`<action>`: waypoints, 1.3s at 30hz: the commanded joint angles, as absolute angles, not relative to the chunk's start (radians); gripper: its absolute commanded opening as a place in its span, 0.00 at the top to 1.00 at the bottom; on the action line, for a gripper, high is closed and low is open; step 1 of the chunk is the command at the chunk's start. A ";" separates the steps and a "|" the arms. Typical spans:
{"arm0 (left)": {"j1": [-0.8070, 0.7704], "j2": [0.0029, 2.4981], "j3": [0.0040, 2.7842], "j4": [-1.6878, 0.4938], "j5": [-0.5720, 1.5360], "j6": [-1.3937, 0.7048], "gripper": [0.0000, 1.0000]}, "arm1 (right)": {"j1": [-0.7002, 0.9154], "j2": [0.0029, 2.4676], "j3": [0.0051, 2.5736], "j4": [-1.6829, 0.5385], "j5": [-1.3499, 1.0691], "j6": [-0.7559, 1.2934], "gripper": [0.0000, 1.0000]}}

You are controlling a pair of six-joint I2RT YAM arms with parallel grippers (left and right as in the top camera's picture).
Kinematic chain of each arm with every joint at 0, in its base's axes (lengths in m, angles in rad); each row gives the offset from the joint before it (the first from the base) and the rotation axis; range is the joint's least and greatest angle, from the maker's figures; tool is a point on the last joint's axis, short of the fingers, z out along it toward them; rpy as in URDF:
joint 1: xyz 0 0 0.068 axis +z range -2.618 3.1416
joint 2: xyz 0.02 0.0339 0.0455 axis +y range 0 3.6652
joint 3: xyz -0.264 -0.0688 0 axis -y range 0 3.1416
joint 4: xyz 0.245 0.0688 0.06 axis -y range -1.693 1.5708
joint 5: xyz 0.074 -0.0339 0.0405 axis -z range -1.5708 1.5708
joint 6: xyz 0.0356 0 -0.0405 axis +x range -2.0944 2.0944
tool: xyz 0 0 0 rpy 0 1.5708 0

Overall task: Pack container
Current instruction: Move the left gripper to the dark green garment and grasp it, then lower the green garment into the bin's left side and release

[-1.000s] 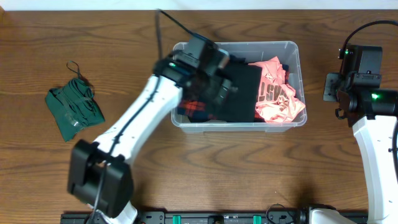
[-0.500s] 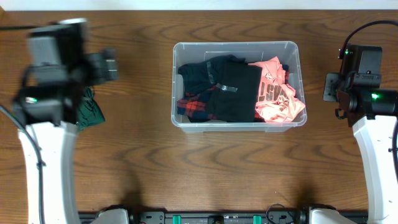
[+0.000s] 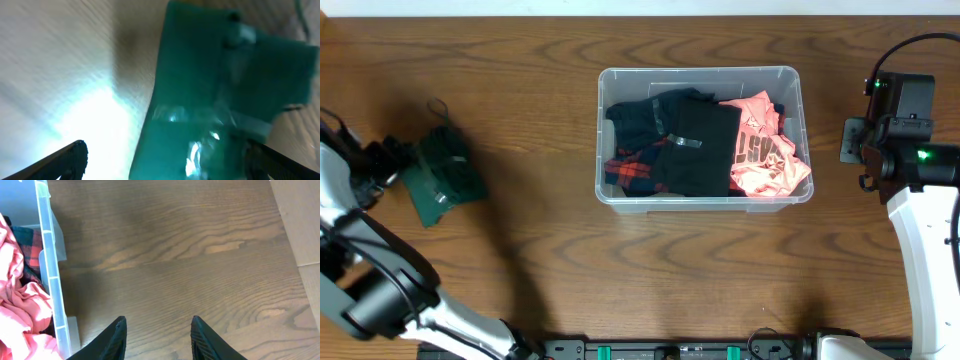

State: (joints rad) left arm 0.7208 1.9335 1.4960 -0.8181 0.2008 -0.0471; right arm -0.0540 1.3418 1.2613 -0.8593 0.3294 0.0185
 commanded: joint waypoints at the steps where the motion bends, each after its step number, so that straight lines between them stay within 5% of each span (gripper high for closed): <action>1: 0.730 1.993 1.491 -0.805 0.314 -0.015 0.02 | -0.065 1.349 1.259 -0.861 0.333 0.029 0.59; 12: 0.702 2.129 1.491 -0.803 0.543 0.033 0.06 | -0.065 1.349 1.259 -0.861 0.333 0.029 0.59; 14: 0.697 2.128 1.491 -0.812 0.543 0.033 0.29 | -0.065 1.349 1.259 -0.861 0.333 0.029 0.59; 16: 0.694 2.128 1.491 -0.828 0.544 0.033 0.67 | -0.065 1.349 1.259 -0.861 0.333 0.029 0.59; 19: 0.694 2.122 1.491 -0.841 0.616 0.033 0.94 | -0.065 1.349 1.259 -0.861 0.333 0.029 0.59; 30: 0.609 1.850 1.492 -0.868 0.944 0.030 0.94 | -0.065 1.349 1.259 -0.860 0.333 0.029 0.59; 39: 0.189 1.532 1.492 -0.830 0.827 0.030 0.94 | -0.065 1.349 1.259 -0.860 0.332 0.029 0.59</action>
